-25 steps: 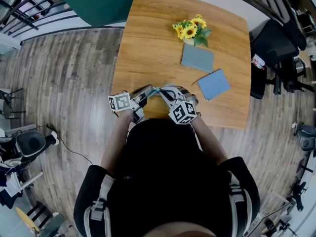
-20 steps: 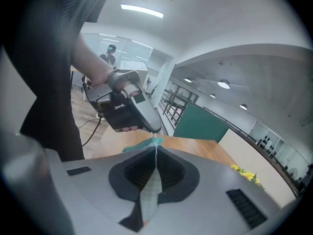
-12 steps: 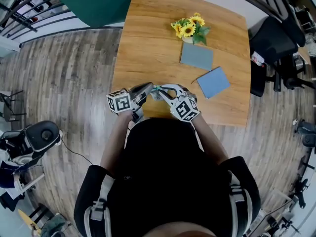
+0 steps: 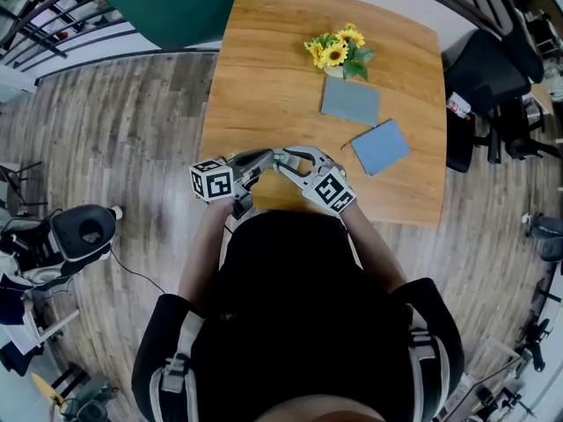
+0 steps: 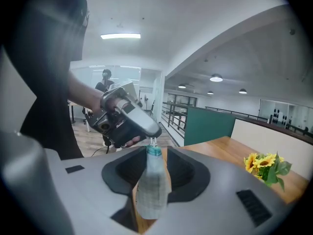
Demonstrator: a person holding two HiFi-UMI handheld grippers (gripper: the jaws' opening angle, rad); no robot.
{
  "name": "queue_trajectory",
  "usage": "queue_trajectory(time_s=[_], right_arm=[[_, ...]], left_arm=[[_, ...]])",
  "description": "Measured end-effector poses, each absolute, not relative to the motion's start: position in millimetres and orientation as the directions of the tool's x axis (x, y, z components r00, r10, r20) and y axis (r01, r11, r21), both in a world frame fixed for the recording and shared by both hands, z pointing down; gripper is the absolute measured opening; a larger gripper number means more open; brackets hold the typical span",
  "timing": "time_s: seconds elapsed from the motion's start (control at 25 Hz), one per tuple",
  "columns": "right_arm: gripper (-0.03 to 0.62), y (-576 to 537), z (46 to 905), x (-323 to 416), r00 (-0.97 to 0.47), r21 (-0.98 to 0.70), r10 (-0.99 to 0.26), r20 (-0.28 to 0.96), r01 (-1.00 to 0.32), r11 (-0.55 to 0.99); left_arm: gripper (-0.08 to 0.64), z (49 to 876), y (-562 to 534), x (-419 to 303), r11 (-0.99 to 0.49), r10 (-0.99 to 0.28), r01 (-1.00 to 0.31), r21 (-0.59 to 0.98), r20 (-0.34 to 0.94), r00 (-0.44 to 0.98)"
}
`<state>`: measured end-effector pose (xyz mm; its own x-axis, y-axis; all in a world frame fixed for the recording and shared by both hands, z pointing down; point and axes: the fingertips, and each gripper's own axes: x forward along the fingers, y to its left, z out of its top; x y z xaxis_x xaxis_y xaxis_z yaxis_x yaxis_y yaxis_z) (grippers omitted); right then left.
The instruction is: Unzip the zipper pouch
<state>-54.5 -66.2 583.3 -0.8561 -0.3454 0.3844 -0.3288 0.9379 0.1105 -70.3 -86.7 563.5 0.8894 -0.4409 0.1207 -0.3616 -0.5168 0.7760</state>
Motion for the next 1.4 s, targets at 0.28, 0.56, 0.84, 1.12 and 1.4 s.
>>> queue_trajectory(time_s=[0.28, 0.56, 0.84, 1.12, 1.4], right_arm=[[0.072, -60.9, 591.4, -56.7, -0.831, 0.154, -0.314, 0.46, -0.273, 0.95], [0.069, -61.2, 592.3, -54.1, -0.814, 0.178, -0.316, 0.487, -0.261, 0.949], [0.072, -62.5, 595.8, -56.0, -0.797, 0.194, -0.306, 0.521, -0.239, 0.951], [0.048, -59.9, 605.1, -56.7, -0.774, 0.191, -0.291, 0.562, -0.221, 0.956], [0.041, -60.1, 610.1, -52.1, -0.749, 0.204, -0.3, 0.59, -0.221, 0.954]], left_arm=[[-0.005, 566.3, -83.8, -67.7, -0.515, -0.429, -0.357, 0.779, 0.127, 0.895], [-0.005, 563.5, -82.3, -65.5, -0.527, -0.413, -0.341, 0.778, 0.116, 0.903], [-0.005, 563.6, -80.9, -68.4, -0.528, -0.42, -0.352, 0.773, 0.122, 0.899], [-0.005, 573.9, -79.9, -70.2, -0.514, -0.426, -0.37, 0.774, 0.144, 0.893], [-0.002, 588.2, -84.0, -72.9, -0.528, -0.453, -0.495, 0.69, 0.264, 0.851]])
